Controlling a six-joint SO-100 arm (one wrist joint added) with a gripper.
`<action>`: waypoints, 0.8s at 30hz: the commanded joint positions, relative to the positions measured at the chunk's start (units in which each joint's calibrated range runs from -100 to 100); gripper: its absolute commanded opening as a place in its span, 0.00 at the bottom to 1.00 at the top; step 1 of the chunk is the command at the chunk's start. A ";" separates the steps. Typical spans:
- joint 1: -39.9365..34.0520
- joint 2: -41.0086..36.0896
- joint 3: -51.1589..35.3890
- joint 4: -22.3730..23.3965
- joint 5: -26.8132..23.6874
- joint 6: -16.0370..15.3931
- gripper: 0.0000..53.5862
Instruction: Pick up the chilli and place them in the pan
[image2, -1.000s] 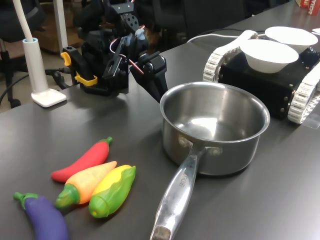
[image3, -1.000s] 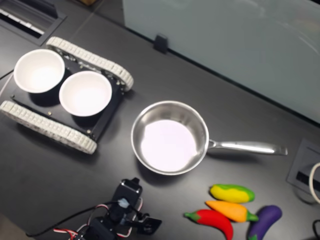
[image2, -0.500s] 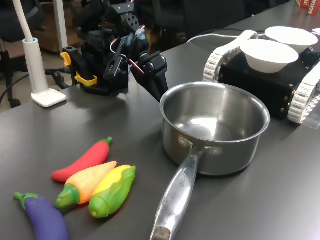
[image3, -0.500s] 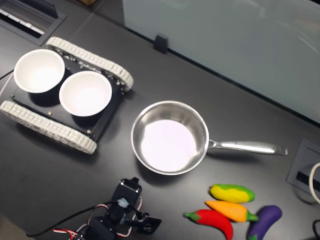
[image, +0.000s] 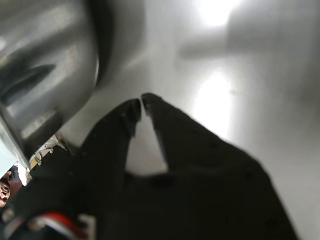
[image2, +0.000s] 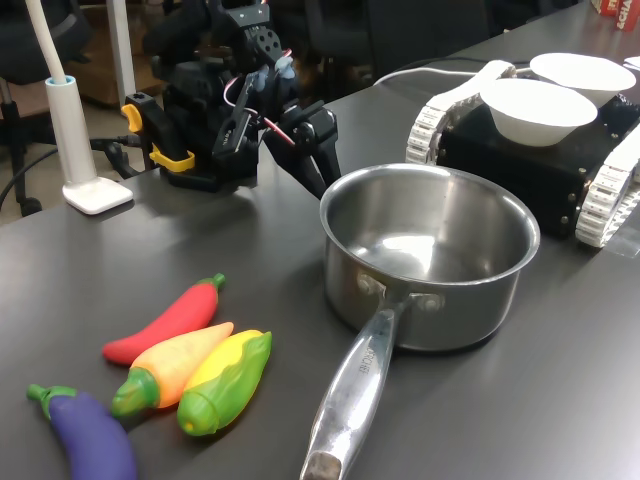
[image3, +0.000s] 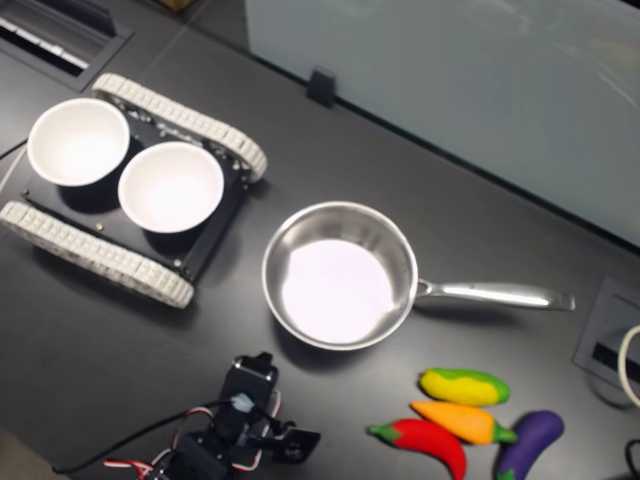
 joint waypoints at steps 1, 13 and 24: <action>0.15 -0.58 -3.74 0.38 0.34 -0.51 0.00; -0.89 2.79 -16.00 5.24 0.98 -0.43 0.00; 3.24 14.52 -31.91 3.62 2.00 1.00 0.00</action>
